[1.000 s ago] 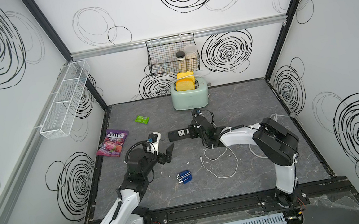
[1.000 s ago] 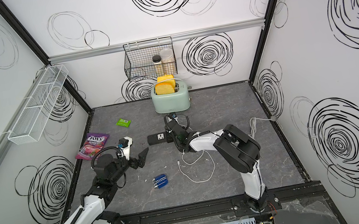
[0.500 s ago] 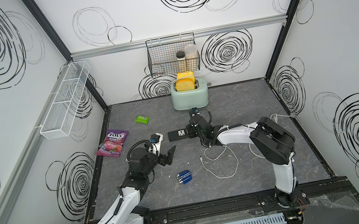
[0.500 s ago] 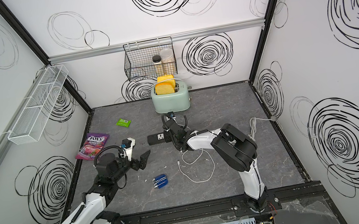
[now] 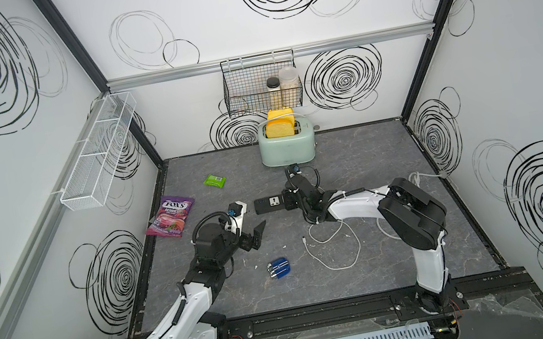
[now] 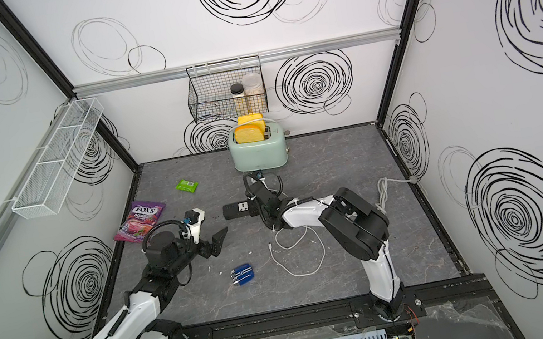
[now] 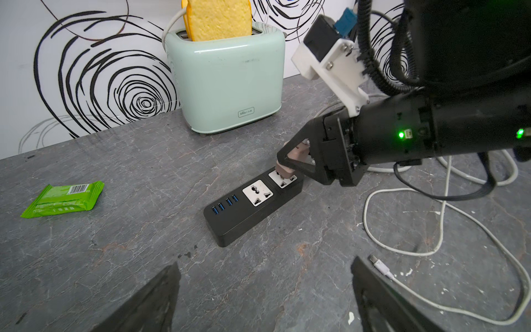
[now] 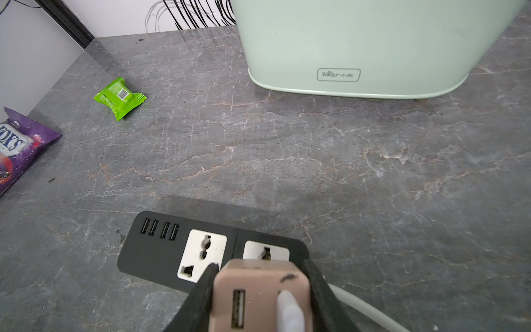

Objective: Charge the electric shaver
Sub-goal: Insert the plug into the socket.

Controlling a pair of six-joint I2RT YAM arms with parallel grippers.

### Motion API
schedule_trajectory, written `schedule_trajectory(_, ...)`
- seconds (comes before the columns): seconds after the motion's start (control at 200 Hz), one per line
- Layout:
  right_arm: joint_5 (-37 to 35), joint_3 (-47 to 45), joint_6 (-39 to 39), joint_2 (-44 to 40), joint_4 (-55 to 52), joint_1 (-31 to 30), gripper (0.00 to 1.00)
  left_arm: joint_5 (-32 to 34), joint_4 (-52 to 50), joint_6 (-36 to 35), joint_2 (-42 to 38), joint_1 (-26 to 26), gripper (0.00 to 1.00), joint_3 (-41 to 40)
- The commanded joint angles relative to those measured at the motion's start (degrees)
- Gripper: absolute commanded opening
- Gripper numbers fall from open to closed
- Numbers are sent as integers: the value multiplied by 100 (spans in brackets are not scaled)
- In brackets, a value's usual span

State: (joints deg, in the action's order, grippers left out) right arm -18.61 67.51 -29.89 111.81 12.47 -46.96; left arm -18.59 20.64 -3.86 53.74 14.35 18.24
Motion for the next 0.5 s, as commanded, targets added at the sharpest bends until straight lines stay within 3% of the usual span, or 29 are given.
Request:
schedule_trajectory(0.0,-64,-197,71,-80,-386,-72,0,-49,143,-45,31,0,97,171)
schedule_trajectory(0.495,-124,-131,176,-3,-503,-129,0,-57,117,-36,46,-1,97,189)
